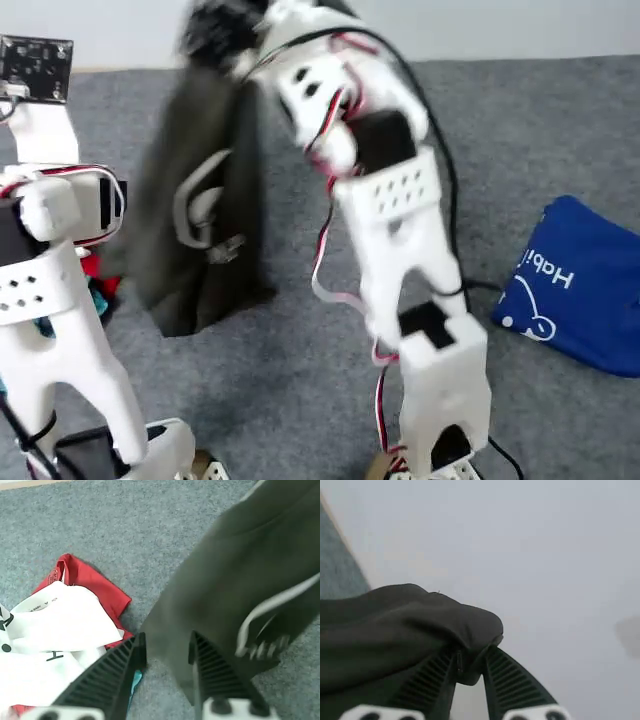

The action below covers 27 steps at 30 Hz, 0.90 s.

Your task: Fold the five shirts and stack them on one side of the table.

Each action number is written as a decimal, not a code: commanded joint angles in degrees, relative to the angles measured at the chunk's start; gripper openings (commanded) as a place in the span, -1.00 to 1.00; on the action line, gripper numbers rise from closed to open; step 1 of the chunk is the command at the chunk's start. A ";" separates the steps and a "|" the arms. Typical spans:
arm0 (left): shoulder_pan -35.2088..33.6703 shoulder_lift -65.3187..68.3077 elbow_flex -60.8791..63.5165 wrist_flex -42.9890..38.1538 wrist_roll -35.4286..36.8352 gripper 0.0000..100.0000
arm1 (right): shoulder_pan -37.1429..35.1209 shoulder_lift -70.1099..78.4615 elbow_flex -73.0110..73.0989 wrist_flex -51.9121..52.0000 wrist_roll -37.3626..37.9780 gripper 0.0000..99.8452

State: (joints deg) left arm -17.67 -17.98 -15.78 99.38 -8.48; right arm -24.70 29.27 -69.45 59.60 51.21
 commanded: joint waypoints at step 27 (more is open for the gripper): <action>37.10 11.60 45.49 -34.90 0.26 -0.60 | 19.03 1.10 -2.64 37.85 -13.54 -0.98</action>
State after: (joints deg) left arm 19.43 -11.21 31.16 66.95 -8.48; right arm -6.77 35.60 -69.45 96.09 39.34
